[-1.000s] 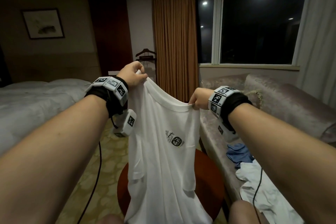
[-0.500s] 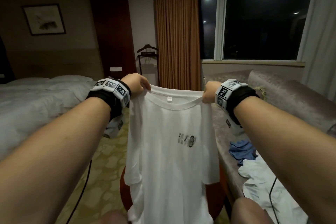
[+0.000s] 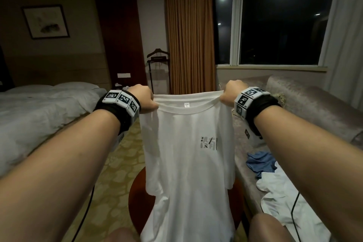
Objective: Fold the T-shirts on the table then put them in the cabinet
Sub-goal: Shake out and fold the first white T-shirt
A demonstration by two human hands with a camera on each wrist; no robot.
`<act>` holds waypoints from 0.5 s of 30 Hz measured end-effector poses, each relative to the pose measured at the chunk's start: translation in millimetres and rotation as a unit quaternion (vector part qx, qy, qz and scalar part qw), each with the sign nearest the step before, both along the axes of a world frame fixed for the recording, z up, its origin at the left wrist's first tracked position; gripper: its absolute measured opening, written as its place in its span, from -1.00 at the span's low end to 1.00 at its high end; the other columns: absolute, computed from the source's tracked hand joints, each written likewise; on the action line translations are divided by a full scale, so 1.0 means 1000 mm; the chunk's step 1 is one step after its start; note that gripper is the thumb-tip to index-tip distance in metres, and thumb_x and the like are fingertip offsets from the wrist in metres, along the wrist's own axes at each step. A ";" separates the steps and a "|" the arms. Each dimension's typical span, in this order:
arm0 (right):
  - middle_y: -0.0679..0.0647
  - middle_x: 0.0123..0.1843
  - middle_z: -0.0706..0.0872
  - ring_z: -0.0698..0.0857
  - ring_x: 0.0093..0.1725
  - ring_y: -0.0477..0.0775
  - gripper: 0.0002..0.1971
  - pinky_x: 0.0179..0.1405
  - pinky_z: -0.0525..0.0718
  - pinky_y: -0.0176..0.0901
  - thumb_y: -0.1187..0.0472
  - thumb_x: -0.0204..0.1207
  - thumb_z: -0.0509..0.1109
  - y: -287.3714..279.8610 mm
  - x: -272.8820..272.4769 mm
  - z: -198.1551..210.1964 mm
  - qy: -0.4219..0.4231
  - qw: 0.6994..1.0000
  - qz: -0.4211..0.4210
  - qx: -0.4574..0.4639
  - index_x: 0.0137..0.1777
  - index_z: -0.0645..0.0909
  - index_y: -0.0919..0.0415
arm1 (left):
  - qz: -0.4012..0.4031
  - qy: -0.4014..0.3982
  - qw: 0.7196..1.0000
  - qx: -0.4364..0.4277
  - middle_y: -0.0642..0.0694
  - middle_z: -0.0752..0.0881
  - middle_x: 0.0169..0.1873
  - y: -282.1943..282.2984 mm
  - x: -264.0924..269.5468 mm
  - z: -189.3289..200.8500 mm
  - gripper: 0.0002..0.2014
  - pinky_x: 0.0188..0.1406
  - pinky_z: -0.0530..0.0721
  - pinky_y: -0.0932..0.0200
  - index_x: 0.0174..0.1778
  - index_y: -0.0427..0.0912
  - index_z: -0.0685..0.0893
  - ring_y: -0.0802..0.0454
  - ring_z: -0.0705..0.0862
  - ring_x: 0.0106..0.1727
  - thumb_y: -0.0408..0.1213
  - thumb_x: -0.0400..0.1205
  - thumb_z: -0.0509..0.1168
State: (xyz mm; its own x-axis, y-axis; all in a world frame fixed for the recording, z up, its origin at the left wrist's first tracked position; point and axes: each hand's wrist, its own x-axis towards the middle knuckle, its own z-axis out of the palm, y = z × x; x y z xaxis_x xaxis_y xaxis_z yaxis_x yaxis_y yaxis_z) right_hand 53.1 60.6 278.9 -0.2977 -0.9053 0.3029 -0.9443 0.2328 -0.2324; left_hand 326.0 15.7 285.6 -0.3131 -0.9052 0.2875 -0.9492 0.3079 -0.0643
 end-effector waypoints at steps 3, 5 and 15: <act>0.13 -0.32 0.62 0.61 -0.34 0.12 -0.81 -0.38 0.52 -0.17 0.17 0.47 0.28 0.002 -0.003 -0.001 -0.006 1.000 -0.023 0.013 -0.33 0.52 0.24 | -0.007 0.020 1.000 -0.018 -0.05 0.60 -0.45 -0.004 0.005 -0.001 -0.61 -0.35 0.48 0.14 -0.49 -0.10 0.57 -0.03 0.61 -0.27 0.10 0.53 0.30; 0.13 -0.33 0.61 0.58 -0.38 0.10 -0.82 -0.39 0.48 -0.19 0.18 0.48 0.28 0.002 -0.003 -0.001 -0.014 0.999 -0.032 0.006 -0.30 0.52 0.25 | -0.011 0.058 0.998 -0.024 -0.03 0.57 -0.43 -0.004 0.005 -0.004 -0.65 -0.35 0.44 0.15 -0.43 -0.10 0.56 -0.01 0.57 -0.28 0.07 0.55 0.29; 0.13 -0.54 0.74 0.79 -0.35 0.17 -0.88 -0.09 0.79 0.06 0.33 0.53 0.27 -0.008 -0.009 0.003 -0.182 0.982 -0.045 -0.038 -0.19 0.57 0.37 | -0.051 0.363 0.930 0.027 -0.04 0.56 -0.19 -0.001 -0.004 -0.012 -0.79 -0.31 0.45 0.13 0.01 -0.17 0.52 0.01 0.54 -0.13 -0.08 0.69 0.19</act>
